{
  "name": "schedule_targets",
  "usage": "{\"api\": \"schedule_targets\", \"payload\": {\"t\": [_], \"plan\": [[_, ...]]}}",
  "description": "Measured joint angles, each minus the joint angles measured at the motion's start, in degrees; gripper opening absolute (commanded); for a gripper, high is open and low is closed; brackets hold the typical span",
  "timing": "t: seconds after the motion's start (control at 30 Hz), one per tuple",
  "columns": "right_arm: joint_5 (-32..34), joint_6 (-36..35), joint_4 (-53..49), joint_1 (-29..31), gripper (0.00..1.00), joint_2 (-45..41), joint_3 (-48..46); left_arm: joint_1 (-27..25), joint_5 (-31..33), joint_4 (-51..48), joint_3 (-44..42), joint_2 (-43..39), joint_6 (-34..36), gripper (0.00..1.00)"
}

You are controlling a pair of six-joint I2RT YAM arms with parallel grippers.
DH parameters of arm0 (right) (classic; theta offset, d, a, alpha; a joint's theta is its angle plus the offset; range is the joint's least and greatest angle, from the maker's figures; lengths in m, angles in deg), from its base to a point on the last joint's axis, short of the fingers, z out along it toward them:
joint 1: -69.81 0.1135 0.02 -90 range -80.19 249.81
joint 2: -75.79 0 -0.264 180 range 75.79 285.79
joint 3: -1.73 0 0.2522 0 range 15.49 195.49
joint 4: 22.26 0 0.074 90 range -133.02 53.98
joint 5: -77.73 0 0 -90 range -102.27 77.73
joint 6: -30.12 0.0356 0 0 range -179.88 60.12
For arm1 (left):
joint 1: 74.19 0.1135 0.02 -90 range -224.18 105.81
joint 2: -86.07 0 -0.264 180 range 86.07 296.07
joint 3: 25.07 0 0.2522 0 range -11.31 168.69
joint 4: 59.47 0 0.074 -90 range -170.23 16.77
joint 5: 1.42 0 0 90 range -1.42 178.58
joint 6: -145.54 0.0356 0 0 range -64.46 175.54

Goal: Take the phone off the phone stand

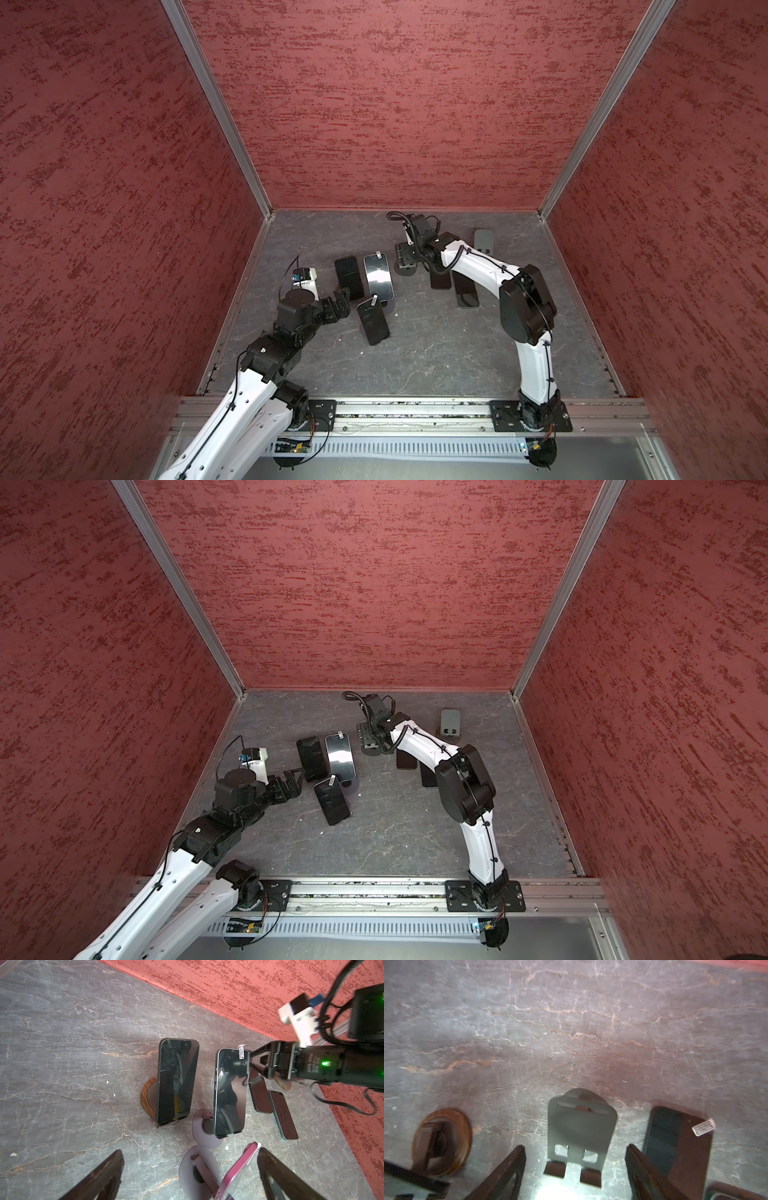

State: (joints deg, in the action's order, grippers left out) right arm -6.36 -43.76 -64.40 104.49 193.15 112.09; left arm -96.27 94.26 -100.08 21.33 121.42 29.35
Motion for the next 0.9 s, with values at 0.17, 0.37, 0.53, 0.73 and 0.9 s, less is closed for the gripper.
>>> {"api": "schedule_targets", "payload": {"t": [0.17, 0.37, 0.53, 0.73, 0.9], "plan": [[-0.09, 0.20, 3.87, 0.66, 0.80, -5.81, -6.49, 0.00, 0.00, -0.70, 0.00, 0.37, 0.00, 0.99], [0.11, 0.44, 6.62, 2.16, 0.80, -9.75, -12.72, -0.11, -0.50, -1.57, 0.00, 0.87, -0.09, 0.99], [0.33, 1.09, 7.87, 3.69, 0.80, -12.00, -17.75, -0.48, -0.44, -2.36, 0.04, 1.11, -1.42, 0.99], [0.31, 2.49, 9.64, 5.31, 0.80, -16.96, -24.22, -1.99, 1.42, -4.85, 1.05, 1.14, -3.48, 0.99], [0.31, 3.04, 11.91, 6.82, 0.80, -20.81, -28.04, -3.63, 3.98, -7.08, 1.68, 1.40, -5.49, 0.99]]}}
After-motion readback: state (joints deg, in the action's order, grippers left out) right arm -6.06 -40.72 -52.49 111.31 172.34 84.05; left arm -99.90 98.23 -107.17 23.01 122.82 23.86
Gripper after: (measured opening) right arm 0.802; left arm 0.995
